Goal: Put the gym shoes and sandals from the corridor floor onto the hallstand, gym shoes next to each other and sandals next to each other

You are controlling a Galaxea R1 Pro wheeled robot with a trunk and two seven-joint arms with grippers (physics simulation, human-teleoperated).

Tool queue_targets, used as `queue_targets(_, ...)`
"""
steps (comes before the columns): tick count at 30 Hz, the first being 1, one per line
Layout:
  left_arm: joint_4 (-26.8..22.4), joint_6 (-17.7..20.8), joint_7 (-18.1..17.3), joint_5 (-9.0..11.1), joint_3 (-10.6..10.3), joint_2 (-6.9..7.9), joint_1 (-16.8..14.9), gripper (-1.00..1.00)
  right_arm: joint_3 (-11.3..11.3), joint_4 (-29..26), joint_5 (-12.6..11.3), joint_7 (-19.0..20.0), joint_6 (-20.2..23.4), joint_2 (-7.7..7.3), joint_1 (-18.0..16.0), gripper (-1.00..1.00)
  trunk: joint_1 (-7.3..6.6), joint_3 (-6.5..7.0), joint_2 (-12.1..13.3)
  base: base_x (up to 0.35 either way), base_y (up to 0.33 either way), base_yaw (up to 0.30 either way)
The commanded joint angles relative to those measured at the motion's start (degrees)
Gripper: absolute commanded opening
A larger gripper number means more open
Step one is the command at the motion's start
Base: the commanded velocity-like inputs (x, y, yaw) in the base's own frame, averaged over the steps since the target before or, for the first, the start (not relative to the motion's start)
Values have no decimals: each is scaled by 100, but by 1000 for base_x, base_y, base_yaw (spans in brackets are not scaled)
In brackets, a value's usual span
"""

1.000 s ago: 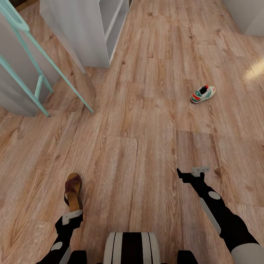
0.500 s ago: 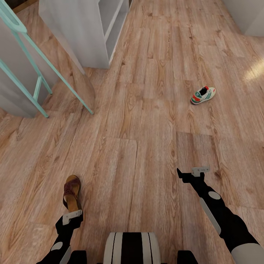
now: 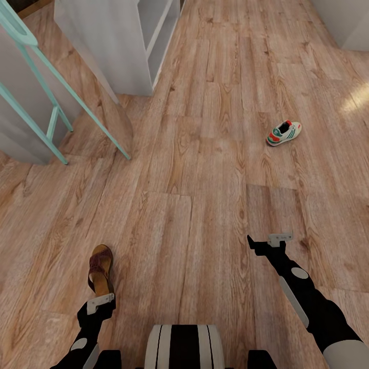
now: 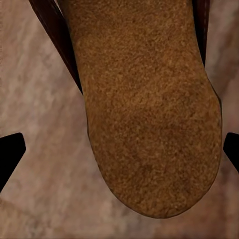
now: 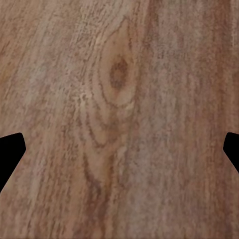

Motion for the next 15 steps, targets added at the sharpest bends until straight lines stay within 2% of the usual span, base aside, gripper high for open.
queue_targets(1, 7, -23, 17, -61, 25, -1, -4, 100, 7, -7, -48, 5, 24, -5, -1, 100, -1, -3, -1, 0, 0, 0)
queue_targets(15, -2, -30, -33, -54, 34, 17, -2, 100, 7, -4, -48, 5, 29, -5, -1, 100, -1, -3, -1, 0, 0, 0)
